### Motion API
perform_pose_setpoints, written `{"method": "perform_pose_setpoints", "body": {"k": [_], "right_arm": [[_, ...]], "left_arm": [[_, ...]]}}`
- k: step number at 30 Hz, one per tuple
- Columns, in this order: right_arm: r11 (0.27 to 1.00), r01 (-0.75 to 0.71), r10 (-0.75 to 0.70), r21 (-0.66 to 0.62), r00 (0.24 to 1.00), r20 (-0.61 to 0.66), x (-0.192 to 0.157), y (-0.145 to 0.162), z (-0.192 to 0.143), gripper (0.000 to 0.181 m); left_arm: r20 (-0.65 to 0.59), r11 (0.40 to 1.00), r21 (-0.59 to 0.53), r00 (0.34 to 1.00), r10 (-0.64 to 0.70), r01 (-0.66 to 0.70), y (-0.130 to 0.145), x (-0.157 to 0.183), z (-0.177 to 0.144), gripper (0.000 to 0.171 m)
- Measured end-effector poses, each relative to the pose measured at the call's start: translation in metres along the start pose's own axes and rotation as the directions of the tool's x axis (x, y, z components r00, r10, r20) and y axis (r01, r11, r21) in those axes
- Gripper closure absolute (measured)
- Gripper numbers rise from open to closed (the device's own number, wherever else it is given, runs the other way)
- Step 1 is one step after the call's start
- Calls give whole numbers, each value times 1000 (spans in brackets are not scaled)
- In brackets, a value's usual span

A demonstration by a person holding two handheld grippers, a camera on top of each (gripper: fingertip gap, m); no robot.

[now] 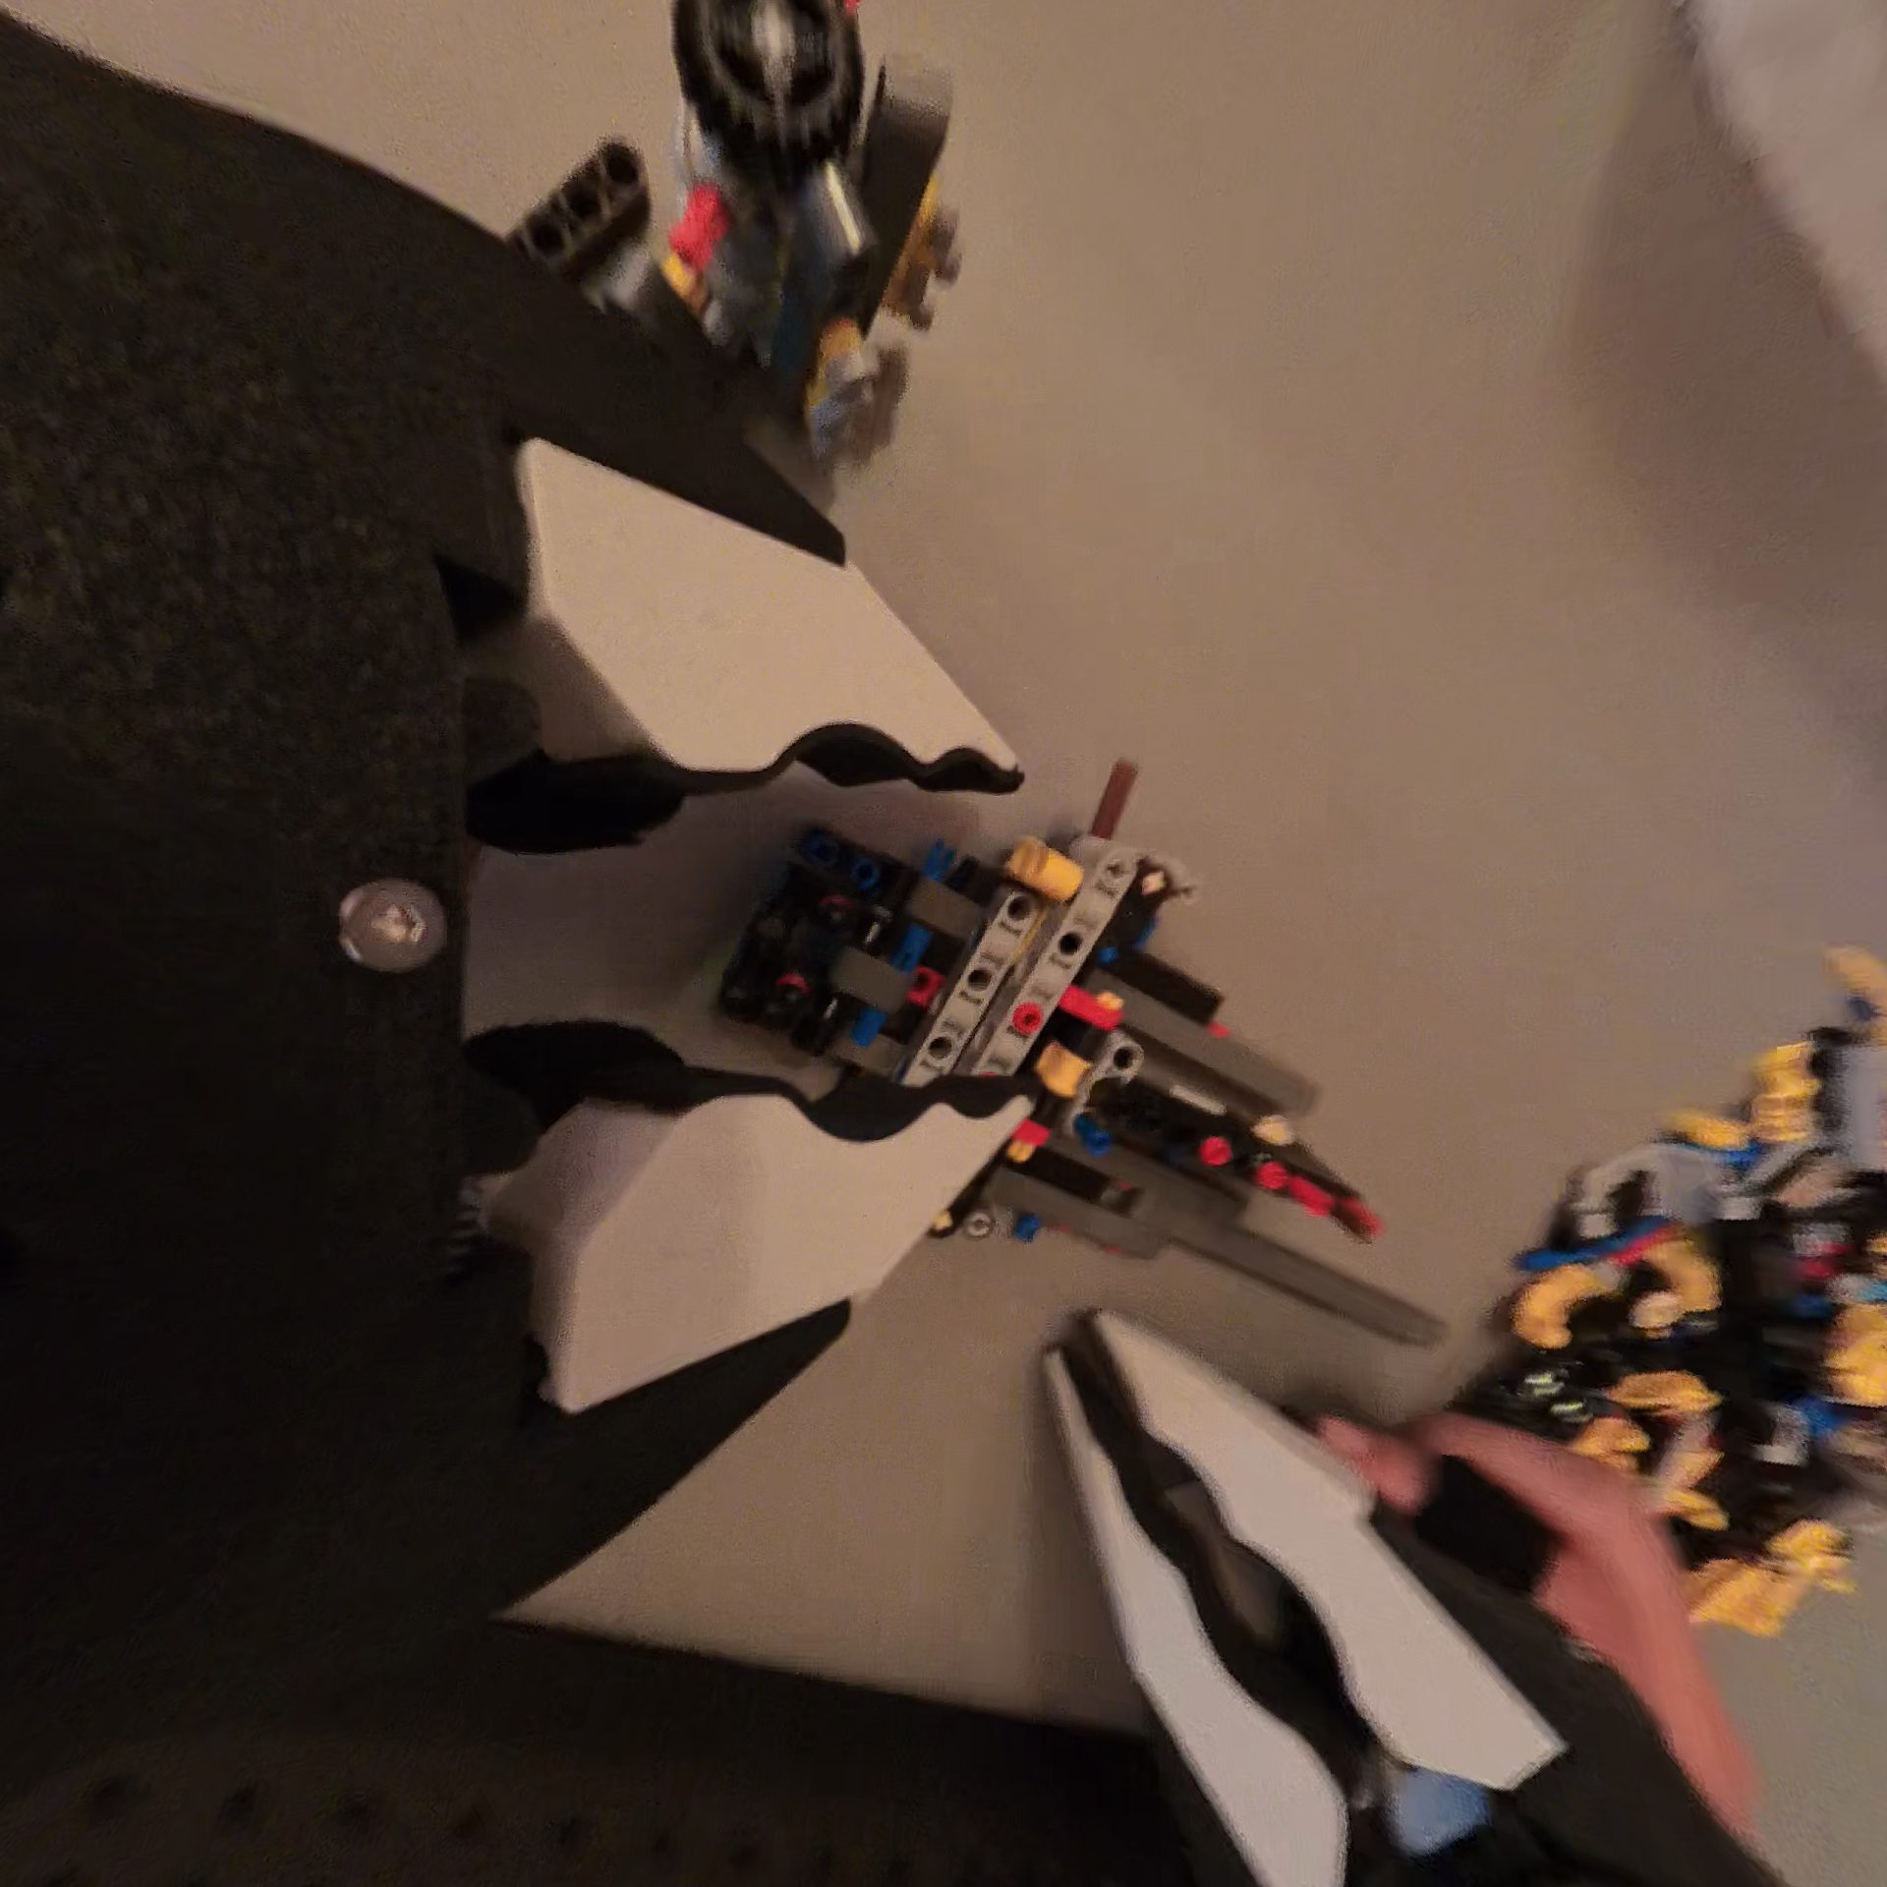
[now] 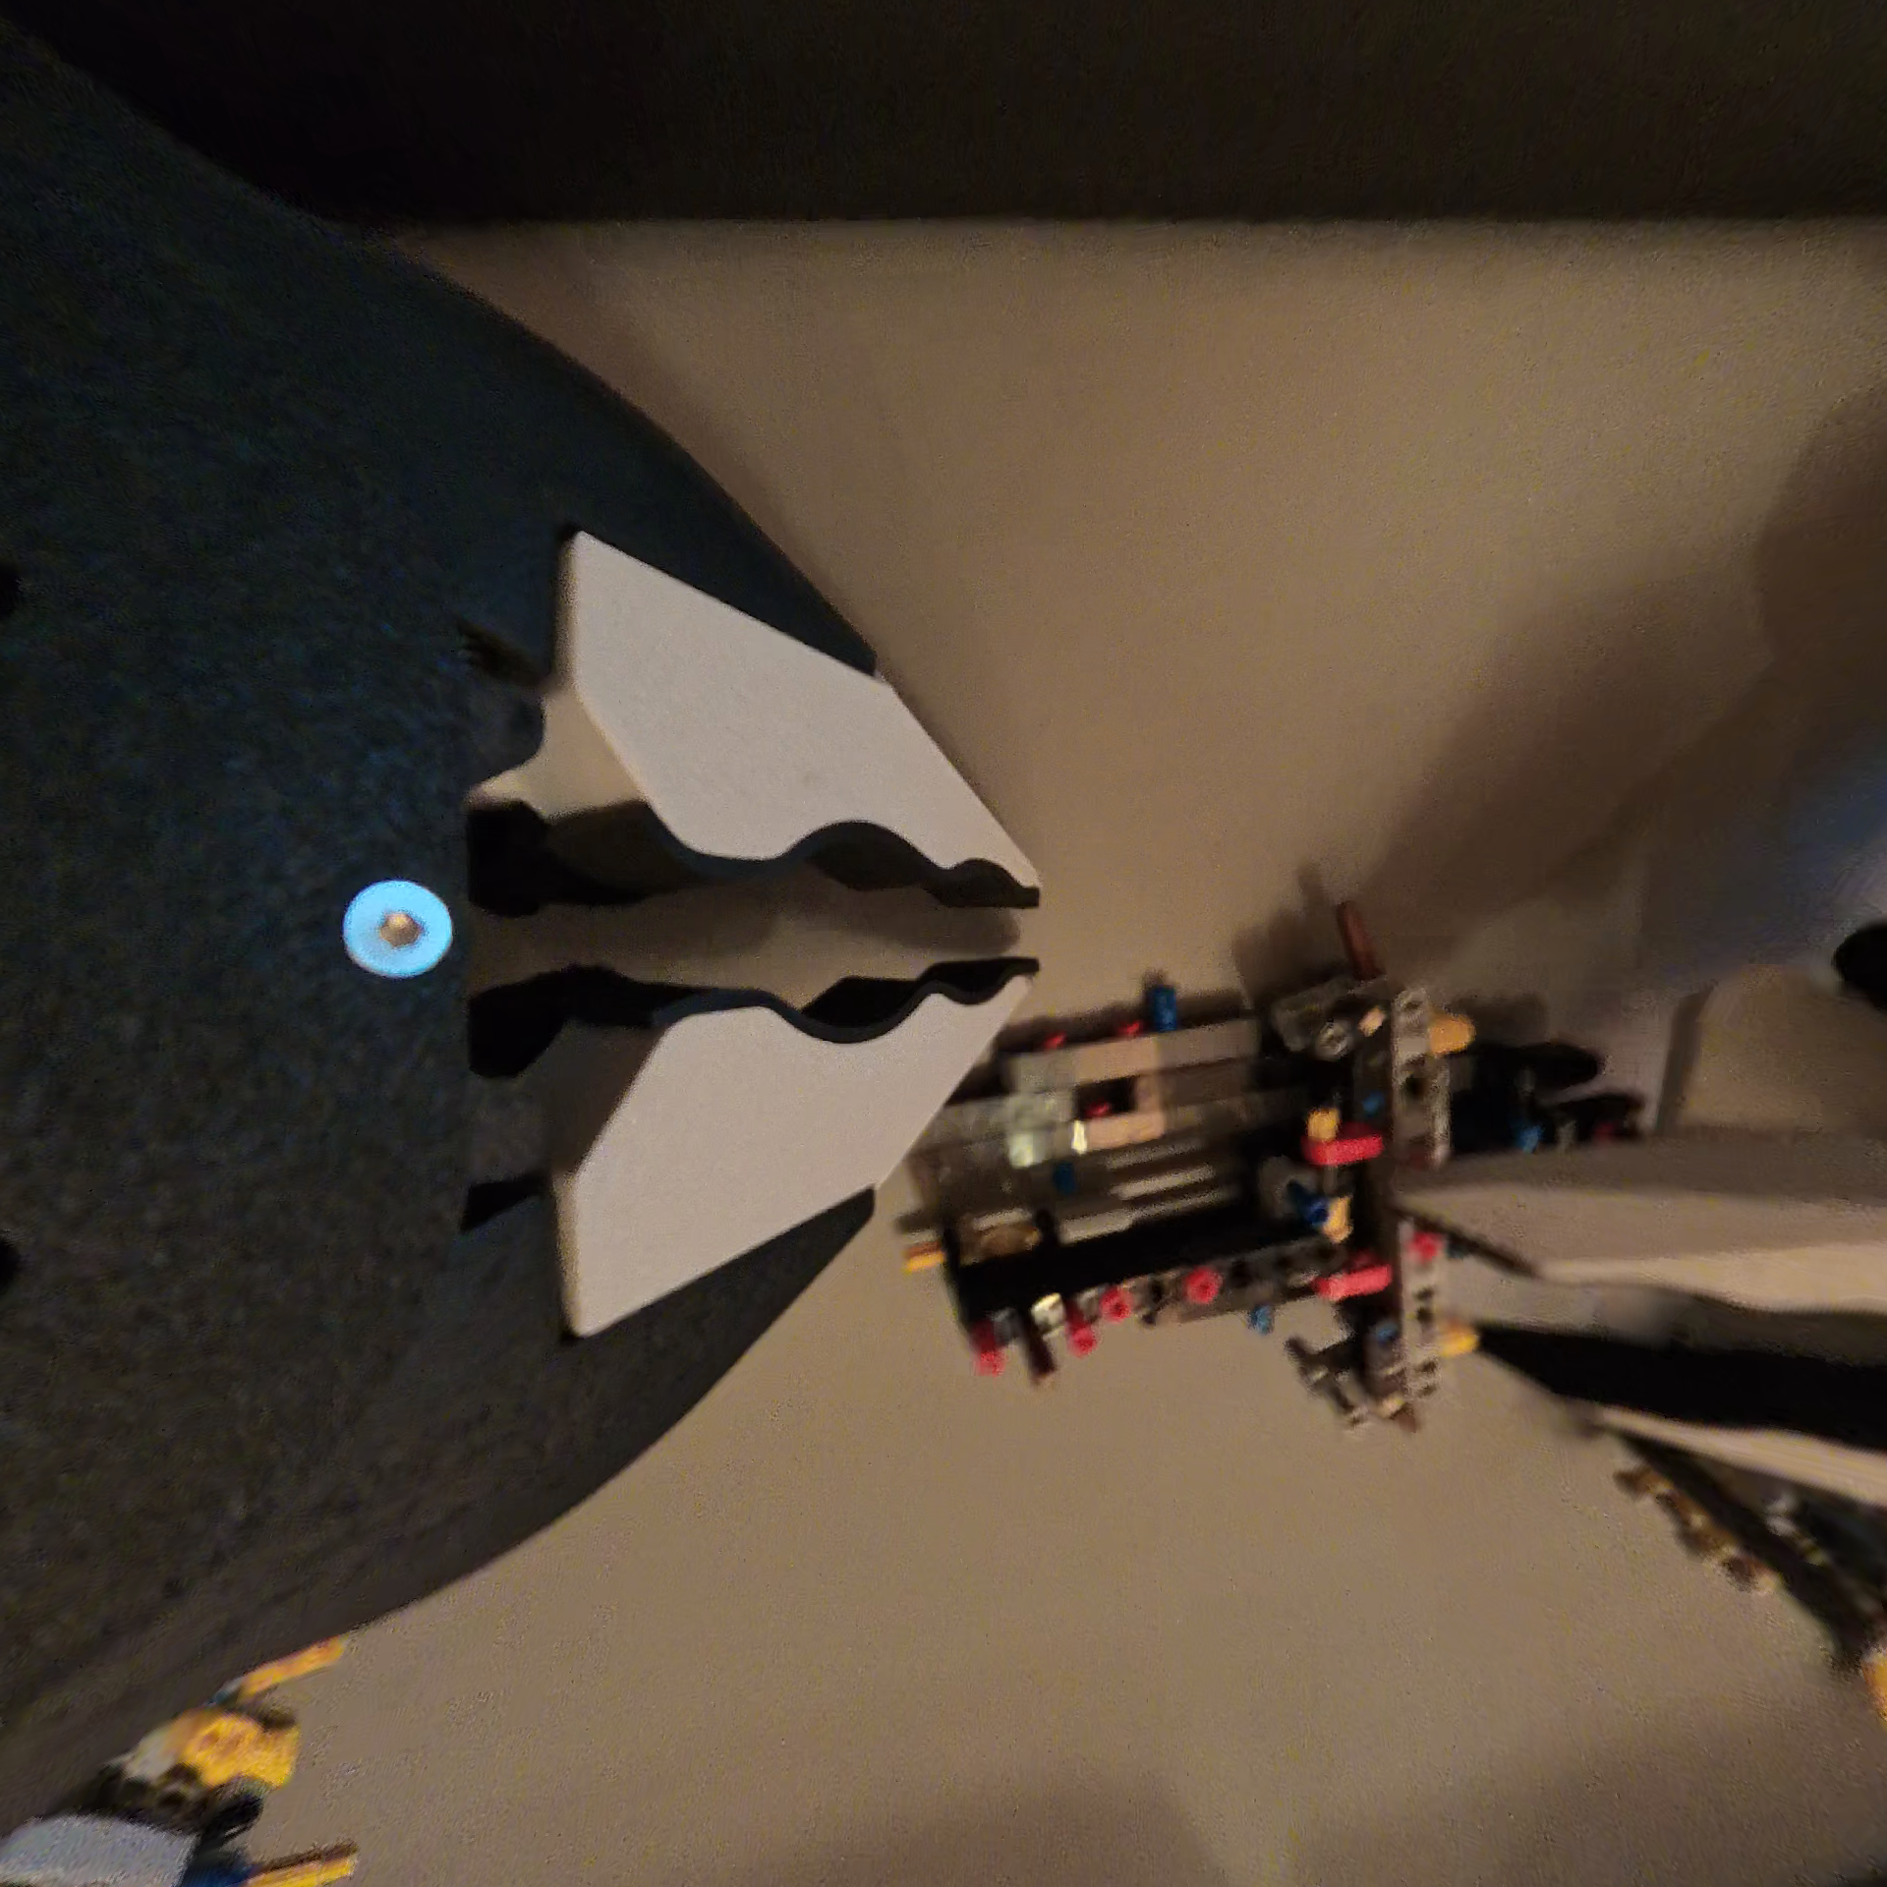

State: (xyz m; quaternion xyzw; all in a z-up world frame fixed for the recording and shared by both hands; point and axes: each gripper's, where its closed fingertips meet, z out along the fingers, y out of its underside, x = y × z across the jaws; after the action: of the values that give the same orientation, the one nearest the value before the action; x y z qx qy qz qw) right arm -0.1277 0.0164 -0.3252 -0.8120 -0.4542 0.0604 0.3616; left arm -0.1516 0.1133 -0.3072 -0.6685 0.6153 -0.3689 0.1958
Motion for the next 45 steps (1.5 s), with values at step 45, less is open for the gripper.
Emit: {"method": "perform_pose_setpoints", "body": {"k": [45], "right_arm": [[532,-581,766,616,640,-58,102,-49,-70,141]], "left_arm": [[375,977,214,924,-77,-6,-75,-20,-22,150]]}}
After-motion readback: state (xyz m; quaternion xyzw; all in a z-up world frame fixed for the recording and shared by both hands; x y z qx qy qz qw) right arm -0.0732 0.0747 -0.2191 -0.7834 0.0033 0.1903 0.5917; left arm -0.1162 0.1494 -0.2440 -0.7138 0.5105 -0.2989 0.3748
